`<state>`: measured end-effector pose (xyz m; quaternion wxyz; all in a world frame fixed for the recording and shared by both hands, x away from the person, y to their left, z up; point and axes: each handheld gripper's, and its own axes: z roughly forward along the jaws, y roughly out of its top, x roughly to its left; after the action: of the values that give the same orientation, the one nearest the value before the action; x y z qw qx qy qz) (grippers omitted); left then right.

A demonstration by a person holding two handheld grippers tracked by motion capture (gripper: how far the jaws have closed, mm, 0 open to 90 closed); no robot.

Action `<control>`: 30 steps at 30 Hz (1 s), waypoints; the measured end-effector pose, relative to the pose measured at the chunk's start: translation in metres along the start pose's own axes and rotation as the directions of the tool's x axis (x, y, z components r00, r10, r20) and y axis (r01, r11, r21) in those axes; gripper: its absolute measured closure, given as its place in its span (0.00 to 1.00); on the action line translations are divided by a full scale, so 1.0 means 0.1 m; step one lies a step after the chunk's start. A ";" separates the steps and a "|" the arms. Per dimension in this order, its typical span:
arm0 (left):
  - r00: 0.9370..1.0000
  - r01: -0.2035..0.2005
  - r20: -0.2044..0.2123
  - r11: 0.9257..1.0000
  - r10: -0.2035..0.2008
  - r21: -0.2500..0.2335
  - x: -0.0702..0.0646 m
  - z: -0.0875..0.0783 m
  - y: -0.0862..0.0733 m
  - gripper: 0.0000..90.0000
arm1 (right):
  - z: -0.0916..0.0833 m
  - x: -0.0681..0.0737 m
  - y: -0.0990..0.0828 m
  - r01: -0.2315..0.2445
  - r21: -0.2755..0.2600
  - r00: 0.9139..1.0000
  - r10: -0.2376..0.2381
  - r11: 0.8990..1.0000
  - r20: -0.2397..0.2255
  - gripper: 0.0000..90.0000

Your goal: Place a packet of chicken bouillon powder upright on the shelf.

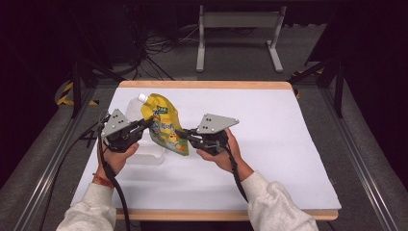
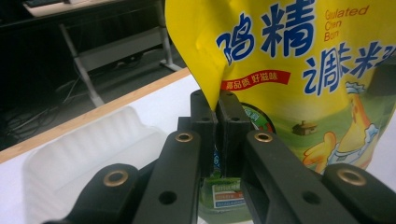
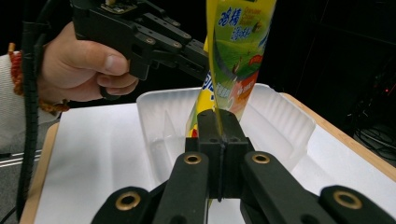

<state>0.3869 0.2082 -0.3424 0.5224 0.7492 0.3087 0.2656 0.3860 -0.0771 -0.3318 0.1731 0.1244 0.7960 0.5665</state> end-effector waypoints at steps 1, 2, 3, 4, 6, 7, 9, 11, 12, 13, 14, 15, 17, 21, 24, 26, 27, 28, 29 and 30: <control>1.000 0.004 -0.005 1.000 -0.004 -0.005 0.03 -0.01 -0.01 0.96 | 0.04 -0.01 0.01 -0.002 -0.002 1.000 0.002 1.000 -0.001 1.00; 1.000 0.008 -0.010 1.000 -0.008 -0.006 0.05 -0.02 -0.02 0.96 | 0.08 -0.01 0.02 0.002 -0.002 1.000 -0.002 1.000 -0.002 1.00; 1.000 0.011 -0.018 1.000 -0.011 -0.007 0.08 -0.03 -0.03 0.96 | 0.11 -0.01 0.04 0.006 0.000 1.000 -0.006 1.000 -0.001 1.00; 1.000 0.018 -0.022 1.000 -0.019 -0.013 0.10 -0.04 -0.04 0.96 | 0.15 -0.01 0.05 0.010 0.001 1.000 -0.010 1.000 -0.001 1.00; 0.999 0.024 -0.036 1.000 -0.024 -0.016 0.16 -0.07 -0.06 0.96 | 0.22 -0.02 0.07 0.008 0.001 1.000 -0.008 1.000 0.001 1.00; 0.999 0.030 -0.040 0.999 -0.030 -0.020 0.17 -0.08 -0.06 0.96 | 0.26 -0.02 0.08 0.008 0.000 1.000 -0.008 1.000 -0.001 1.00; 0.998 0.033 -0.046 0.999 -0.034 -0.023 0.20 -0.10 -0.07 0.96 | 0.29 -0.02 0.08 0.004 -0.002 1.000 -0.004 1.000 -0.003 1.00; 0.998 0.040 -0.053 0.999 -0.042 -0.028 0.24 -0.12 -0.09 0.96 | 0.35 -0.02 0.11 0.005 -0.002 1.000 -0.005 1.000 -0.003 1.00; 0.997 0.044 -0.055 0.999 -0.046 -0.029 0.27 -0.13 -0.10 0.96 | 0.38 -0.03 0.12 0.002 -0.001 1.000 -0.002 1.000 -0.004 1.00; 0.997 0.050 -0.061 0.998 -0.052 -0.032 0.28 -0.13 -0.11 0.96 | 0.40 -0.03 0.12 0.005 -0.002 1.000 -0.005 1.000 -0.003 1.00; 0.997 0.049 -0.066 0.998 -0.051 -0.032 0.30 -0.14 -0.11 0.96 | 0.43 -0.04 0.13 0.006 0.000 1.000 -0.006 1.000 -0.004 1.00; 0.996 0.052 -0.072 0.998 -0.054 -0.031 0.32 -0.15 -0.12 0.96 | 0.46 -0.04 0.14 0.006 0.002 1.000 -0.006 1.000 -0.006 1.00; 0.995 0.057 -0.079 0.998 -0.060 -0.037 0.35 -0.16 -0.14 0.96 | 0.51 -0.05 0.15 0.008 0.006 1.000 -0.008 1.000 -0.005 1.00; 0.992 0.064 -0.104 0.997 -0.067 -0.033 0.42 -0.19 -0.18 0.96 | 0.61 -0.06 0.16 0.022 0.010 1.000 -0.022 1.000 0.010 1.00; 0.991 0.057 -0.123 0.998 -0.060 -0.024 0.44 -0.19 -0.19 0.96 | 0.72 -0.04 0.16 0.026 0.027 1.000 -0.027 0.999 0.013 1.00; 0.988 0.060 -0.138 0.998 -0.063 -0.024 0.47 -0.21 -0.22 0.96 | 0.76 -0.04 0.16 0.029 0.030 0.999 -0.030 0.999 0.013 1.00; 0.988 0.068 -0.138 0.997 -0.071 -0.023 0.49 -0.21 -0.23 0.96 | 0.78 -0.04 0.16 0.031 0.036 0.999 -0.032 0.999 0.014 1.00; 0.987 0.073 -0.140 0.997 -0.076 -0.024 0.51 -0.22 -0.25 0.96 | 0.82 -0.04 0.16 0.030 0.039 0.999 -0.031 0.999 0.017 1.00; 0.987 0.076 -0.138 0.997 -0.079 -0.026 0.52 -0.22 -0.26 0.96 | 0.84 -0.05 0.15 0.031 0.042 0.999 -0.032 0.999 0.020 1.00; 0.987 0.087 -0.134 0.996 -0.090 -0.022 0.54 -0.21 -0.29 0.96 | 0.87 -0.06 0.14 0.028 0.051 0.999 -0.029 0.998 0.019 1.00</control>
<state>0.4032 0.2688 -0.3589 0.5176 0.7109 0.3741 0.2946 0.4280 -0.0004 -0.3438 0.1858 0.1232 0.8100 0.5423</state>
